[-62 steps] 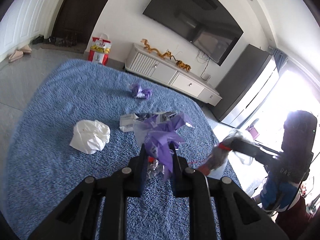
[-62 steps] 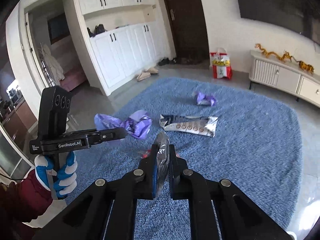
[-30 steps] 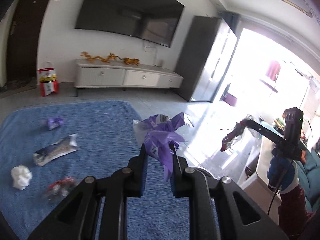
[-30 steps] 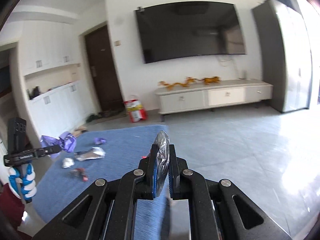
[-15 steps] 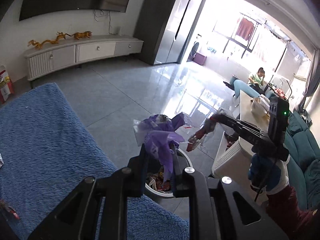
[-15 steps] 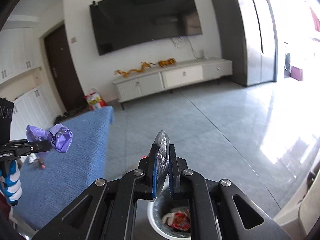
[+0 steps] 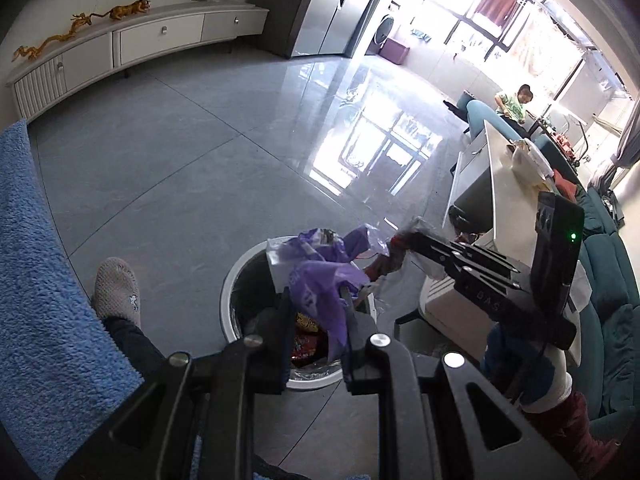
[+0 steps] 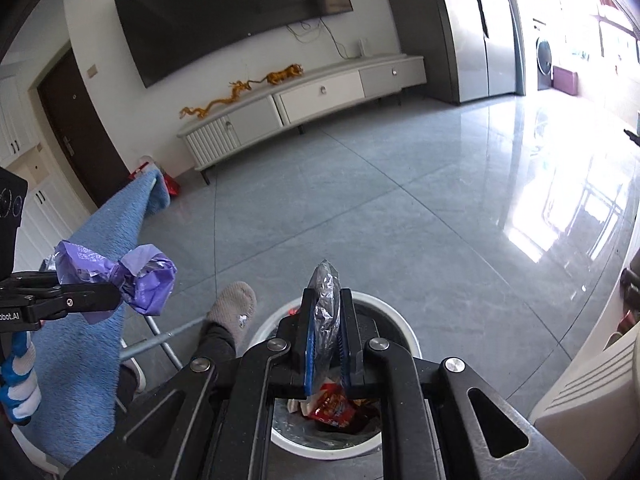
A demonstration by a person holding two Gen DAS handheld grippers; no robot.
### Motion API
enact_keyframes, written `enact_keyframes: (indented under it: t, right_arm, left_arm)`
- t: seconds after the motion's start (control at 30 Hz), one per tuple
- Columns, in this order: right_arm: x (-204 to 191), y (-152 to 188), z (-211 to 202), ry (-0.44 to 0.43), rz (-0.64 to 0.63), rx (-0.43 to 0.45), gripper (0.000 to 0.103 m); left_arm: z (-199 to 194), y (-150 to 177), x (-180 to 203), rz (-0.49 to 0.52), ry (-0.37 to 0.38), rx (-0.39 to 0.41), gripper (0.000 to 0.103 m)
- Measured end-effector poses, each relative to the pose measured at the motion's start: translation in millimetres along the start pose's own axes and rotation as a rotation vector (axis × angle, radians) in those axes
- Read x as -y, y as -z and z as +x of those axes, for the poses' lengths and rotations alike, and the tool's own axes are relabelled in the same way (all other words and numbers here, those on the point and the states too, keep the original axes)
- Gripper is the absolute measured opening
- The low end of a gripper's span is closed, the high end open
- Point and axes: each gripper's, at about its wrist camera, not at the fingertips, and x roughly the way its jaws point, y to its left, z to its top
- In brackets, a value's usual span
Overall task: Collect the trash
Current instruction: 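Carry the purple and clear bags to the white bin and release both, then move both tools back over the remaining trash on the rug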
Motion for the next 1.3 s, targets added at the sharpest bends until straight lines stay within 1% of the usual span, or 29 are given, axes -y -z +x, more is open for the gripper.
enact_keyframes:
  t: [0.1, 0.2, 0.23, 0.27, 0.33, 0.47, 0.63, 0.77, 0.87, 0.97, 1.1, 1.17, 1.3]
  right_arm:
    - [6, 7, 14, -0.002, 0.008, -0.028, 0.012]
    - [7, 11, 28, -0.002, 0.017, -0.054, 0.013]
    - [8, 13, 32, 0.000, 0.021, -0.063, 0.017]
    - [8, 14, 35, 0.005, 0.020, -0.070, 0.020]
    - [8, 16, 39, 0.009, 0.019, -0.077, 0.027]
    - [8, 18, 36, 0.017, 0.021, -0.075, 0.029]
    - [0, 13, 20, 0.028, 0.004, -0.047, 0.030]
    - [-13, 4, 0, 0.027, -0.016, -0.004, 0.032]
    - [-23, -3, -16, 0.019, -0.037, 0.030, 0.033]
    - [-37, -13, -36, 0.004, -0.063, 0.071, 0.033]
    - [-63, -28, -60, -0.020, -0.114, 0.124, 0.034]
    - [-80, -35, -72, -0.031, -0.146, 0.149, 0.034]
    - [-110, -46, -87, -0.066, -0.197, 0.181, 0.038]
  left_arm:
    - [21, -4, 3, -0.009, -0.001, -0.032, 0.019]
    - [38, -8, 1, -0.020, 0.002, -0.064, 0.022]
    - [40, -6, 1, -0.028, 0.007, -0.070, 0.026]
    - [43, -7, 1, -0.035, 0.012, -0.073, 0.033]
    - [43, -7, -1, -0.044, 0.016, -0.072, 0.040]
    - [34, -6, -1, -0.045, 0.022, -0.048, 0.040]
    - [3, -3, -2, -0.023, -0.002, 0.036, 0.040]
    - [-28, 0, 0, -0.011, -0.019, 0.126, 0.040]
    - [-50, 5, 0, 0.008, -0.034, 0.166, 0.040]
    - [-71, 11, -2, 0.017, -0.044, 0.183, 0.040]
    - [-106, 21, -10, 0.003, -0.059, 0.230, 0.040]
    - [-127, 27, -16, -0.001, -0.077, 0.255, 0.040]
    - [-165, 42, -32, -0.016, -0.120, 0.304, 0.040]
